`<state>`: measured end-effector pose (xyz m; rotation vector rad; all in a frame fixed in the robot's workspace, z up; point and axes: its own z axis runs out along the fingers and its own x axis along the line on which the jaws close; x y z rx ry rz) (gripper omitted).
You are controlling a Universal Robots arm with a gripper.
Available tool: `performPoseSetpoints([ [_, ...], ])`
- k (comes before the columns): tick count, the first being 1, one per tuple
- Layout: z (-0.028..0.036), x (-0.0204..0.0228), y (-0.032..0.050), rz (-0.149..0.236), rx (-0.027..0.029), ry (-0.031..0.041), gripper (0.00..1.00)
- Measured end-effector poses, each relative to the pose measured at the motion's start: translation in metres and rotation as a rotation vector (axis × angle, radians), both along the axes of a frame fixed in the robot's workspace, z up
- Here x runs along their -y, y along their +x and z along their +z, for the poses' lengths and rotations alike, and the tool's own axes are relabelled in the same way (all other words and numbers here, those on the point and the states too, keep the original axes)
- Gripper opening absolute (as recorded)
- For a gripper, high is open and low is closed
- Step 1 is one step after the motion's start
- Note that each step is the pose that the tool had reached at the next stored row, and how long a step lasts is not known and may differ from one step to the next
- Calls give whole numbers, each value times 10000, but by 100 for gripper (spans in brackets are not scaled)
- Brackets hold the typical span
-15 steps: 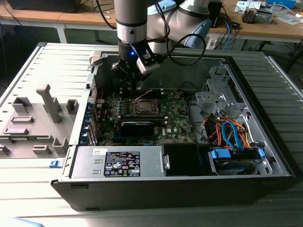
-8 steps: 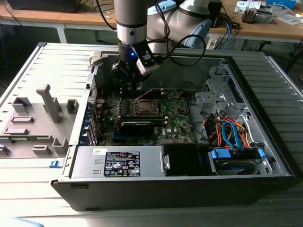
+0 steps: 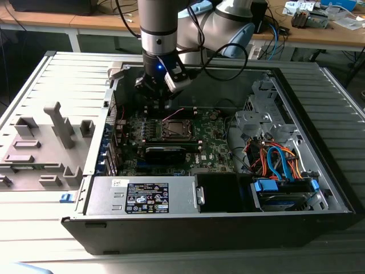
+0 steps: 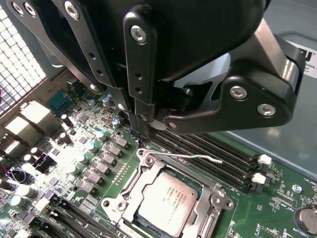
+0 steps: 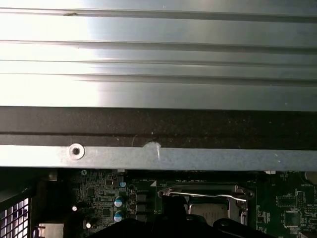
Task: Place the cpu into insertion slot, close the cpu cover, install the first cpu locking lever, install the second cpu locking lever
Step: 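Install the first cpu locking lever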
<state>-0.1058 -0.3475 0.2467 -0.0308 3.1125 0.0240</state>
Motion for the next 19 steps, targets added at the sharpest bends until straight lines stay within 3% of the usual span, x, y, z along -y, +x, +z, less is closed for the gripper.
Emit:
performPoseSetpoints([
  [9, -66, 0, 53, -53, -3, -1, 11],
  [19, -240, -26, 108, 213, -3, -4, 11],
])
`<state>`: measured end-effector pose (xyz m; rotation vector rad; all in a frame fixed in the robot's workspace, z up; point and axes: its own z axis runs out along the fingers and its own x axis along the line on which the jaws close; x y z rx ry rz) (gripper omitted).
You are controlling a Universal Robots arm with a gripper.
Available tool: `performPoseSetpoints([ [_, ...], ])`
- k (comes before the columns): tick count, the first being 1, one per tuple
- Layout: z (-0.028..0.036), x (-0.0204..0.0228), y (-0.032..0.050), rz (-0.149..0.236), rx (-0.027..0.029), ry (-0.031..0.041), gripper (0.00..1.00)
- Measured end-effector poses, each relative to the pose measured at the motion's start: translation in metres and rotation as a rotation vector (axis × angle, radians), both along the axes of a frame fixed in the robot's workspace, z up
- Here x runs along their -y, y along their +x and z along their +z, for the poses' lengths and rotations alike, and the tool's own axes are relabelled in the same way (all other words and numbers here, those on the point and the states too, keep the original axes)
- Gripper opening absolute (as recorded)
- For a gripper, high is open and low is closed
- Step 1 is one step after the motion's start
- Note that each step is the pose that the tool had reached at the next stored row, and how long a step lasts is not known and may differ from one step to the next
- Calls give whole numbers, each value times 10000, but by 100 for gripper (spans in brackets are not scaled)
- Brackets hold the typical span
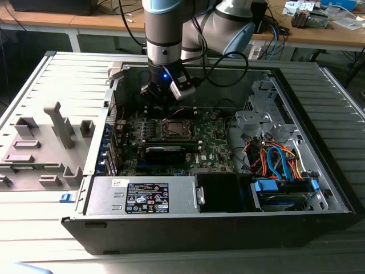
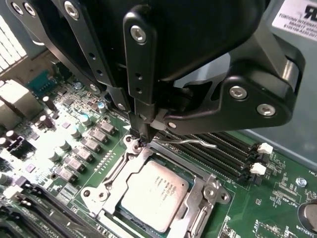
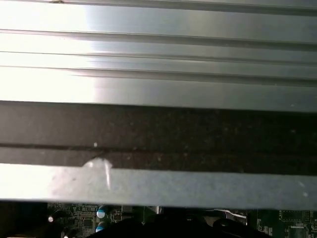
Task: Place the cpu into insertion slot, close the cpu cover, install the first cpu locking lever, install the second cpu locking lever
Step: 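Install the first cpu locking lever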
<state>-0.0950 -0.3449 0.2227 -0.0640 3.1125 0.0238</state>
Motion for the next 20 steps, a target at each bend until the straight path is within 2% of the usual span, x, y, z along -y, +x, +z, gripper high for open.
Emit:
performPoseSetpoints([
  [4, -24, -11, 4, 198, -1, -2, 11],
  [9, -79, -40, 18, 209, -1, -2, 11],
  [12, -112, -43, 40, 288, -4, -4, 11],
  [16, -144, -43, 183, 463, -20, -4, 11],
  [20, -168, -45, 272, 595, -32, -6, 11],
])
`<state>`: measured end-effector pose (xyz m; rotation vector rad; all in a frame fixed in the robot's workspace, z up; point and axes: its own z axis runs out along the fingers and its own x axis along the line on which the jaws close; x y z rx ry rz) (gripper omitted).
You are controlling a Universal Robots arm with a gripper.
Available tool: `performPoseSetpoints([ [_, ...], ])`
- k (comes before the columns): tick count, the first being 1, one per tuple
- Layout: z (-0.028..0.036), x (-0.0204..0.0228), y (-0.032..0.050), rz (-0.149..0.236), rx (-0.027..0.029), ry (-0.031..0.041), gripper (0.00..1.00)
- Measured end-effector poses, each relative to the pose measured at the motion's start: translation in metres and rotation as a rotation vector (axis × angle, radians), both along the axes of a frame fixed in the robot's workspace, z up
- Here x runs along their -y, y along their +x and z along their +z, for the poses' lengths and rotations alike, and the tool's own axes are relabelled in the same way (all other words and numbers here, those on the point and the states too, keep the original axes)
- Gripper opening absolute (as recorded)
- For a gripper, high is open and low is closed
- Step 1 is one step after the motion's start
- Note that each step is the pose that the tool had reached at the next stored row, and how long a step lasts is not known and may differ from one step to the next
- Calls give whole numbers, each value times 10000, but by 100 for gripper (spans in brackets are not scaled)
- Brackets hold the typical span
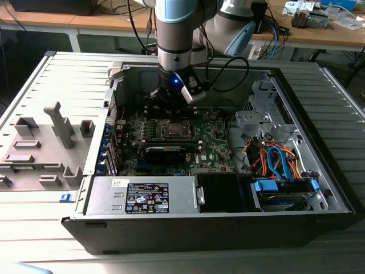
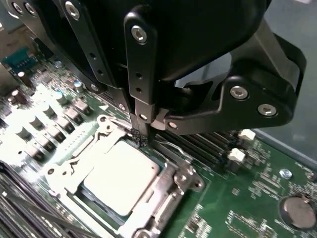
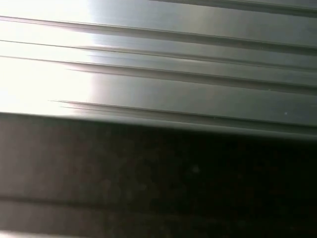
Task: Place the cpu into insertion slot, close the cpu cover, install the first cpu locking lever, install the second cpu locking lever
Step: 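Install the first cpu locking lever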
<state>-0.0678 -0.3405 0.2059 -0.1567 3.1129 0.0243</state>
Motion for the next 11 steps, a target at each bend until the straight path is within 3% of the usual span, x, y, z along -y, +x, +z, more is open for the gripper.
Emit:
performPoseSetpoints([
  [11, -32, -7, 204, 237, -7, 0, 11],
])
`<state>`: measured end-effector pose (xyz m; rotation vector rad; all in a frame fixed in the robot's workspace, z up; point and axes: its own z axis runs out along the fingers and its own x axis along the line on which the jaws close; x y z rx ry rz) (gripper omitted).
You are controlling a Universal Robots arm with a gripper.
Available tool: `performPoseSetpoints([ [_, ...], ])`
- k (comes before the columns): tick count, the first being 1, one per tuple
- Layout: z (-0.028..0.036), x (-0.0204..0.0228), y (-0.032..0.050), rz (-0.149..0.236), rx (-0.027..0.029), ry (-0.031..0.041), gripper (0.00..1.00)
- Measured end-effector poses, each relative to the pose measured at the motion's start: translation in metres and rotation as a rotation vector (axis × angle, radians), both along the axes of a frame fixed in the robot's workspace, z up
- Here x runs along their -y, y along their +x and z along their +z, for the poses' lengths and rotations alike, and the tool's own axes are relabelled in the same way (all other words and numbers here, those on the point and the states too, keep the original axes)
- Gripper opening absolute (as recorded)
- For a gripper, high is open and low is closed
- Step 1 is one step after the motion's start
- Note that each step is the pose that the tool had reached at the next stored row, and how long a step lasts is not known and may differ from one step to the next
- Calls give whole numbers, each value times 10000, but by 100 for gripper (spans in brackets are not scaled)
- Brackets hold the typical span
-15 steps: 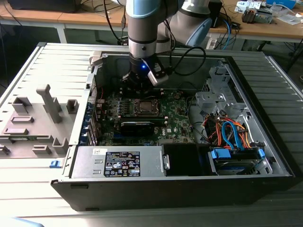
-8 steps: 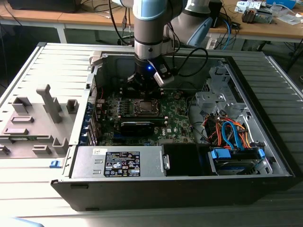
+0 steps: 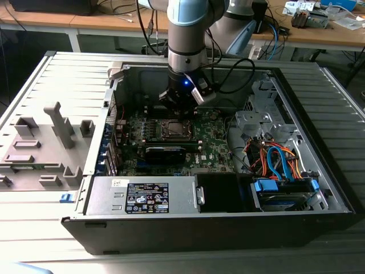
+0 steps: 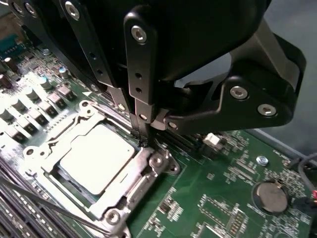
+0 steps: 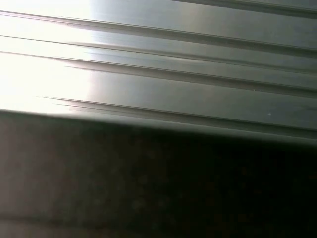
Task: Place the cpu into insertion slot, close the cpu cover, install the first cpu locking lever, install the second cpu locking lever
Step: 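Install the first cpu locking lever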
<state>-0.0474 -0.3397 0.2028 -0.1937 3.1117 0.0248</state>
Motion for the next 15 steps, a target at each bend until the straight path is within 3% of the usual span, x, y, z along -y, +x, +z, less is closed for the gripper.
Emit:
performPoseSetpoints([
  [6, 11, -31, 13, 82, 4, 10, 11],
  [10, 76, -31, 13, 81, 12, 4, 11],
  [13, 77, 2, 12, 79, 12, 3, 11],
  [15, 77, 60, 13, 78, 11, 4, 11],
])
